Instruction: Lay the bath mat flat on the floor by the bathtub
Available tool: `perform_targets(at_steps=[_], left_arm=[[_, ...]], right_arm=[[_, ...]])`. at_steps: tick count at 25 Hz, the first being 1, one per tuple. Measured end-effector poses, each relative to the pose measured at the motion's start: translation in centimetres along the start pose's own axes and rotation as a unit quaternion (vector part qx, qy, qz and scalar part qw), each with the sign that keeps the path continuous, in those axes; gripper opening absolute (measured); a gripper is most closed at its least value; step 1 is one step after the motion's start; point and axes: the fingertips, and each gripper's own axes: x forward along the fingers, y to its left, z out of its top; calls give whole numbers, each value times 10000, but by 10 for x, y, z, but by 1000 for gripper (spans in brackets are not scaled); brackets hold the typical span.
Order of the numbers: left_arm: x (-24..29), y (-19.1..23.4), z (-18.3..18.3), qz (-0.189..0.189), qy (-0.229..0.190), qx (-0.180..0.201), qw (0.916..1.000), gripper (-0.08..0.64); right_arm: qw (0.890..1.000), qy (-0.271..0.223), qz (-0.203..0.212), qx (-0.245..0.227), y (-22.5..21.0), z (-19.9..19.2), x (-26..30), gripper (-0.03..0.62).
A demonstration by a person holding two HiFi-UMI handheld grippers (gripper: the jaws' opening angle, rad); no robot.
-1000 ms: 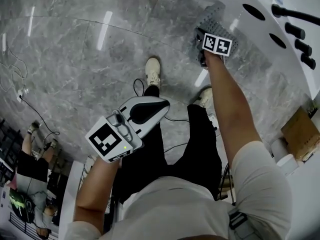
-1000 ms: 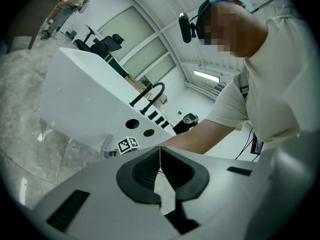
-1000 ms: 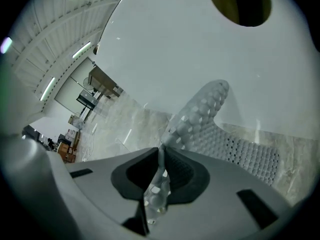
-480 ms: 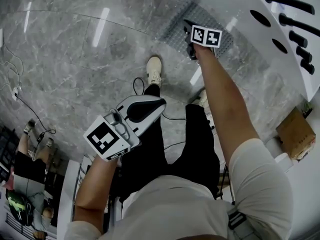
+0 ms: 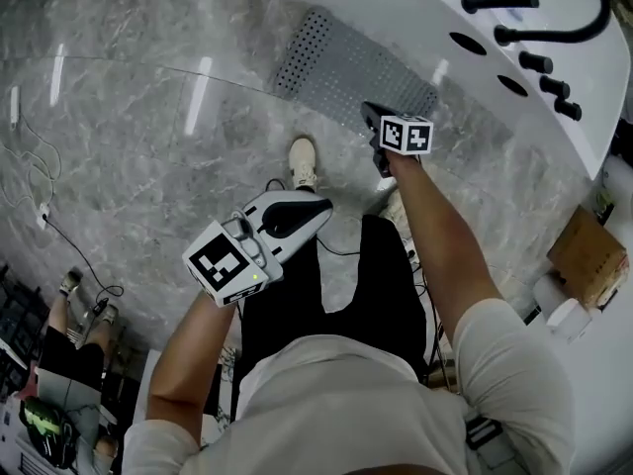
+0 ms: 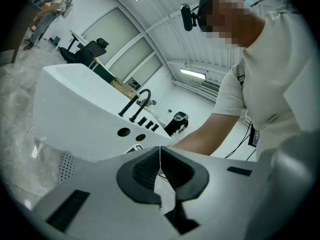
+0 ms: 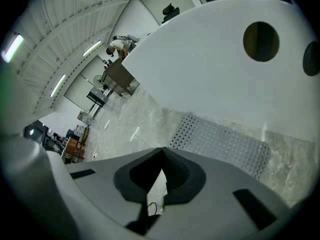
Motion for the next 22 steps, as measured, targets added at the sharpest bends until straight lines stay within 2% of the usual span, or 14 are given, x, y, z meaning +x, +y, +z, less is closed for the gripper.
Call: perform_targets(at_steps=[3,7,10,14,18,22], left_arm=[[-1,-22,9,-148,122,293,9994,20],[-4,-58,8,-224,389,766,9961,20],[-5,-85,-9,-221,620,1023,9926,20],[-5,-122,-41,19,898,1254,9880,18],[-5,-193,-71,0,1021,1504,9833,18],[-3,-270,-96,54,985,1593,9823,18]], right_arm=[[10000,-29,26,-42,11,-16,-46,9],[9985,134,265,-466,45,-51,-105,8],[9953,157,515,-804,74,-83,-152,8],[9918,-64,743,-1039,106,-132,-227,9],[9907,-546,820,-938,131,-190,-315,9],[9896,-702,746,-1011,146,-250,-397,9]])
